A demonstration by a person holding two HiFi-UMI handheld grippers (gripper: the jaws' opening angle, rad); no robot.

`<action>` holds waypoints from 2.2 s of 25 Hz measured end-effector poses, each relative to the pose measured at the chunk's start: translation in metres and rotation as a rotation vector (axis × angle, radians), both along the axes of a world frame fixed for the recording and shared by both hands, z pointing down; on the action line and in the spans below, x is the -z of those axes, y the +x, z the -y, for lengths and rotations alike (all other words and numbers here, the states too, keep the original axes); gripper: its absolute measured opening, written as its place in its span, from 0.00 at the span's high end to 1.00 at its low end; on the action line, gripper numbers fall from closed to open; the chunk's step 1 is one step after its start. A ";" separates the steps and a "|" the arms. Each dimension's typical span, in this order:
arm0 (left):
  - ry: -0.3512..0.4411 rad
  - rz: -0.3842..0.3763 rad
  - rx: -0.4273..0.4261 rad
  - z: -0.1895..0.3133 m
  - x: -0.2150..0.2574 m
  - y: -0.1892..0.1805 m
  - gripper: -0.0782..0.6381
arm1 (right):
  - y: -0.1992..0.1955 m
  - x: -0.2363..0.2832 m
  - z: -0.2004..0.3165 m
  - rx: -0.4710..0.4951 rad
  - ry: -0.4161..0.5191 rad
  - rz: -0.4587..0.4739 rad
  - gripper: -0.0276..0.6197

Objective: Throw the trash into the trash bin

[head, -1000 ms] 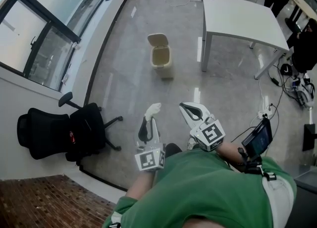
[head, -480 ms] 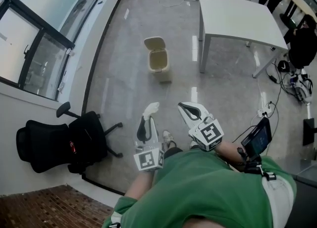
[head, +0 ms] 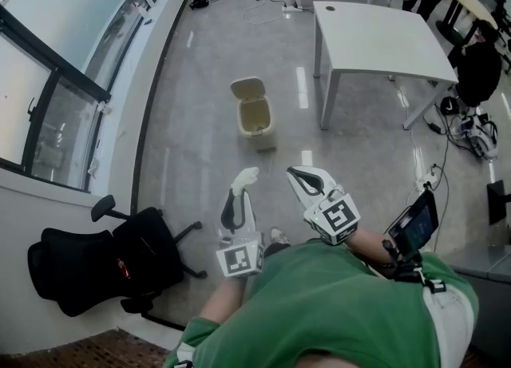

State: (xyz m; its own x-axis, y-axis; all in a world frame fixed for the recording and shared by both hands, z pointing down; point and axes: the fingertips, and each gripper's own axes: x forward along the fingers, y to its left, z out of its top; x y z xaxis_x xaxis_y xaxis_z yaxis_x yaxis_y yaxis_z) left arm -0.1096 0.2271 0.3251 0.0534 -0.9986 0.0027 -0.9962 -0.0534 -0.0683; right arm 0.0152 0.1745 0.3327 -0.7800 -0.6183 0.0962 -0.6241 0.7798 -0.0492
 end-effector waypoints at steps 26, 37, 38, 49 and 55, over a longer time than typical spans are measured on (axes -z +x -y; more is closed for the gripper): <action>-0.008 0.019 -0.178 0.096 -0.006 -0.052 0.74 | -0.049 -0.014 0.075 -0.172 -0.003 -0.025 0.95; -0.034 0.051 -0.150 0.175 -0.007 -0.046 0.74 | -0.046 -0.016 0.158 -0.139 -0.024 0.008 0.95; -0.033 0.052 -0.143 0.184 -0.006 -0.044 0.74 | -0.044 -0.016 0.166 -0.136 -0.026 0.013 0.95; -0.055 0.067 -0.072 0.258 -0.013 -0.034 0.74 | -0.024 -0.026 0.246 -0.107 -0.044 0.022 0.95; -0.064 0.056 -0.090 0.289 -0.018 -0.039 0.74 | -0.025 -0.032 0.275 -0.130 -0.071 0.008 0.95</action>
